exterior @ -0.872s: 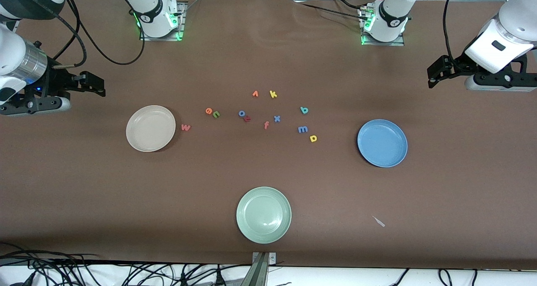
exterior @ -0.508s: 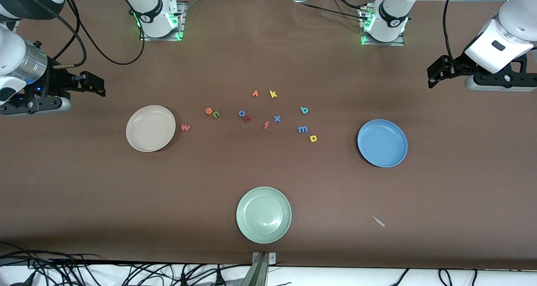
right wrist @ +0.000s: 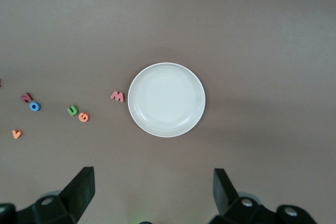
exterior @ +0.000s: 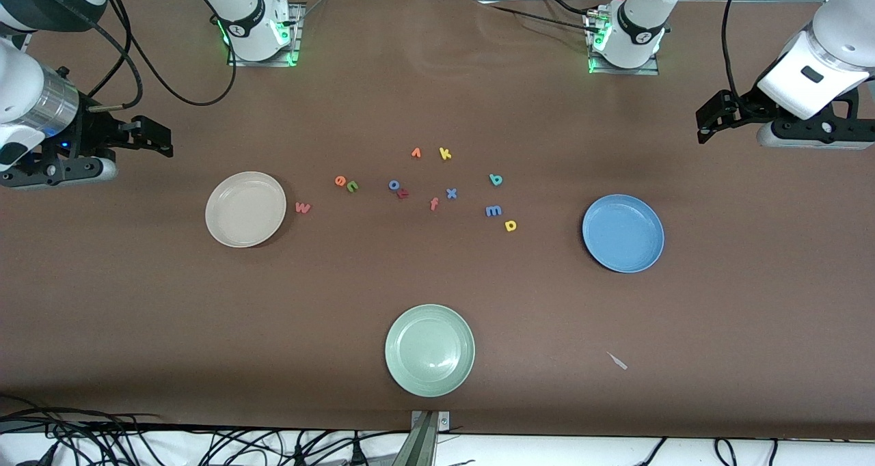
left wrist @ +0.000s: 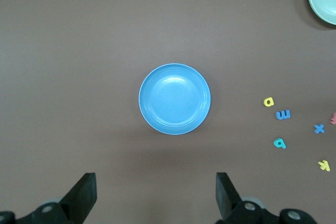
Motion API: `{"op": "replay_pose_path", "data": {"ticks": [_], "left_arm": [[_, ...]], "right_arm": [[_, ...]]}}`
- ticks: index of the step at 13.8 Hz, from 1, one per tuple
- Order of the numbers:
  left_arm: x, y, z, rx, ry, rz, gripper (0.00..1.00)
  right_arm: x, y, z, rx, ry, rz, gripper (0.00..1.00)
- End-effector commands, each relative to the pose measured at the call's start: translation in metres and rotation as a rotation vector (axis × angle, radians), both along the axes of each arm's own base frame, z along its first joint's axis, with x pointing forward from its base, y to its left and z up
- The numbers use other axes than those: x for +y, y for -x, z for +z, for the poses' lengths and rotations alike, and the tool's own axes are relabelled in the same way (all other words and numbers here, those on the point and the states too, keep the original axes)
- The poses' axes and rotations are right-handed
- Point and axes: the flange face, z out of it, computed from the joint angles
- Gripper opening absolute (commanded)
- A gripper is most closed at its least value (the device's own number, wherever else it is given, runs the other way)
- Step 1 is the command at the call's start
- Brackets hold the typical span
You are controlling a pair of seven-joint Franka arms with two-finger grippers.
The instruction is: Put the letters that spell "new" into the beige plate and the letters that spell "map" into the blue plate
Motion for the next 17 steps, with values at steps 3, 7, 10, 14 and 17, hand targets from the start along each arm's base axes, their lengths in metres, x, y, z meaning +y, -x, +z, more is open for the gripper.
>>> {"op": "replay_pose_path", "data": {"ticks": [3, 7, 10, 14, 17], "left_arm": [[-0.0006, 0.0018, 0.0044, 0.006, 0.020, 0.008, 1.00], [-0.0014, 0.0019, 0.0044, 0.006, 0.019, 0.006, 1.00], [-0.0014, 0.0019, 0.0044, 0.006, 0.019, 0.006, 1.00], [-0.0022, 0.0022, 0.0043, 0.008, 0.019, 0.005, 1.00], [-0.0022, 0.0020, 0.0044, 0.006, 0.019, 0.005, 1.00]], "right_arm": [[-0.0010, 0.0067, -0.0001, 0.008, 0.009, -0.002, 1.00], [0.0011, 0.0078, -0.0001, 0.011, 0.005, -0.004, 1.00], [-0.0003, 0.0081, -0.0011, 0.016, 0.003, -0.008, 1.00], [-0.0002, 0.0083, -0.0012, 0.018, 0.002, -0.010, 1.00], [-0.0002, 0.0082, -0.0018, 0.018, 0.002, -0.010, 1.00]]}}
